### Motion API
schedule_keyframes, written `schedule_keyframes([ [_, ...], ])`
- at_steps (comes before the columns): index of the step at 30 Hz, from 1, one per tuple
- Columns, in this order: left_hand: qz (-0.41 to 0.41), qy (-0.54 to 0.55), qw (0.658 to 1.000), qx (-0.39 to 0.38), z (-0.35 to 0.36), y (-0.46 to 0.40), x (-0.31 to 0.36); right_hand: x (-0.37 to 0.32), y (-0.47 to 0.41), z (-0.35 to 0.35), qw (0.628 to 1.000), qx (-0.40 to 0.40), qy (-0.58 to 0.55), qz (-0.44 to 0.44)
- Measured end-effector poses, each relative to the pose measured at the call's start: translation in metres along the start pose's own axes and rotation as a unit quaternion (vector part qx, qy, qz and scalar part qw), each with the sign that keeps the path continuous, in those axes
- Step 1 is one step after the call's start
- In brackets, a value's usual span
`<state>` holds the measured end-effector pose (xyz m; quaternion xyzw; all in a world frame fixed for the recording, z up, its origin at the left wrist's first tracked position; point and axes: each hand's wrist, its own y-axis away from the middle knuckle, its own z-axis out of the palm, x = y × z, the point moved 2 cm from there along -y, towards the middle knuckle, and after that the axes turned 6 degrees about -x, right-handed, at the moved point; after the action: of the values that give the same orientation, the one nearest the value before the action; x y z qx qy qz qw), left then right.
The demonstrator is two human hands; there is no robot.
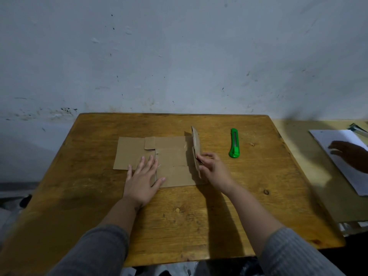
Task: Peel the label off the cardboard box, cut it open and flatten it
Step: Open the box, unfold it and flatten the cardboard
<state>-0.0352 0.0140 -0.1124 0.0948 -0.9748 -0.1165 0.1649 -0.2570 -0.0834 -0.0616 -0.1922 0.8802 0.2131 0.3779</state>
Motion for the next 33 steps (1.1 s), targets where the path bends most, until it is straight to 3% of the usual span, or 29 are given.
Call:
schedule_keyframes([
  [4, -0.010, -0.006, 1.000, 0.005, 0.002, 0.000, 0.001, -0.003, 0.000, 0.025, 0.988, -0.014, 0.146, -0.053],
  [10, -0.013, -0.017, 1.000, 0.011, 0.003, -0.002, 0.001, 0.003, 0.004, 0.048, 0.953, -0.016, 0.297, -0.058],
  [19, -0.018, -0.023, 0.999, 0.027, 0.002, 0.007, 0.003, -0.004, 0.003, 0.053, 0.934, -0.055, 0.352, -0.027],
  [22, -0.054, -0.023, 0.989, 0.133, -0.007, 0.018, -0.005, -0.004, 0.003, 0.051, 0.929, -0.067, 0.362, -0.025],
  [25, -0.114, 0.043, 0.971, 0.204, -0.014, 0.024, -0.016, -0.004, 0.003, 0.052, 0.931, -0.064, 0.358, -0.025],
  [33, -0.178, 0.267, 0.923, 0.212, -0.016, 0.017, -0.033, -0.002, 0.002, 0.053, 0.937, -0.056, 0.342, -0.030],
])
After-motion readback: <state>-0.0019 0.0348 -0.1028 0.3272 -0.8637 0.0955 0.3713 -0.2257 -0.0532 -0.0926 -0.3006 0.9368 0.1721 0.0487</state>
